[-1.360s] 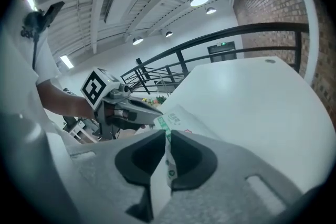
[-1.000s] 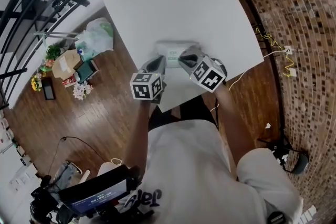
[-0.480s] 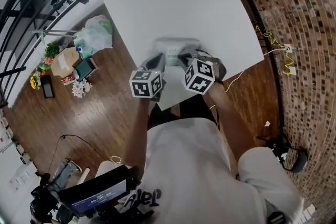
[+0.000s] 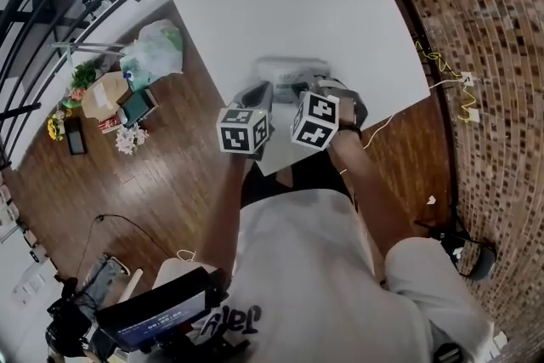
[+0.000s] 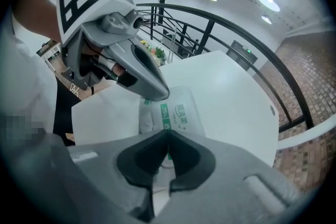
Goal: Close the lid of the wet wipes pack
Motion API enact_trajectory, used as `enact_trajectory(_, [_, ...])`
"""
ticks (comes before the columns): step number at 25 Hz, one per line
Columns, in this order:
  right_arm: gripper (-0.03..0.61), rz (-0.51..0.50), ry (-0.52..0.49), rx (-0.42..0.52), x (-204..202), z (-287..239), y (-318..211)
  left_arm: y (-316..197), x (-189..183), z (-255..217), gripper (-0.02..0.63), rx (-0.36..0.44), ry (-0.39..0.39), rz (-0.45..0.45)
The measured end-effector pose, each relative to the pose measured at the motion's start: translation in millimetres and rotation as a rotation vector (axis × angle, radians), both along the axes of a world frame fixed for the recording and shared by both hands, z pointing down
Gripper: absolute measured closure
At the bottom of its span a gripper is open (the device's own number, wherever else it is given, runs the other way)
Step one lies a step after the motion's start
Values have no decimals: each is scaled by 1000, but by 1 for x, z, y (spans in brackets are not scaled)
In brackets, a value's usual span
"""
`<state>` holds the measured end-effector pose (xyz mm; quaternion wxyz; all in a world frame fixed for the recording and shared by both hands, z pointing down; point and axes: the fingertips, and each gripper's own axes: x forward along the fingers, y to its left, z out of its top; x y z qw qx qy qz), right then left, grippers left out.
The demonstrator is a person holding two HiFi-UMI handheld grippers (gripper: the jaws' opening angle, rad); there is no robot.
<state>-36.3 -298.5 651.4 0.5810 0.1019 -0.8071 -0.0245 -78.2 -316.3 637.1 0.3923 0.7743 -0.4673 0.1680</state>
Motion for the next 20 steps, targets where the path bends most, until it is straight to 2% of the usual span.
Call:
enact_trajectory(2, [584, 16, -30, 22, -2, -1, 0, 0, -2, 0, 599, 0, -4, -4])
enact_trajectory(5, [583, 55, -168, 43, 0, -9, 4, 1, -2, 0, 598, -1, 2, -17])
enact_trajectory(7, [556, 89, -223, 43, 1, -12, 5, 1, -3, -1, 598, 0, -2, -25])
enact_trajectory(12, [549, 31, -119, 91, -3, -6, 6, 0, -4, -1, 598, -3, -15, -16])
enact_trajectory(16, [548, -14, -46, 91, -3, -1, 5, 0, -2, 1, 603, -17, -41, -10])
enact_trajectory(20, [546, -7, -3, 62, -3, 2, 4, 0, 1, 1, 610, -34, -24, 8])
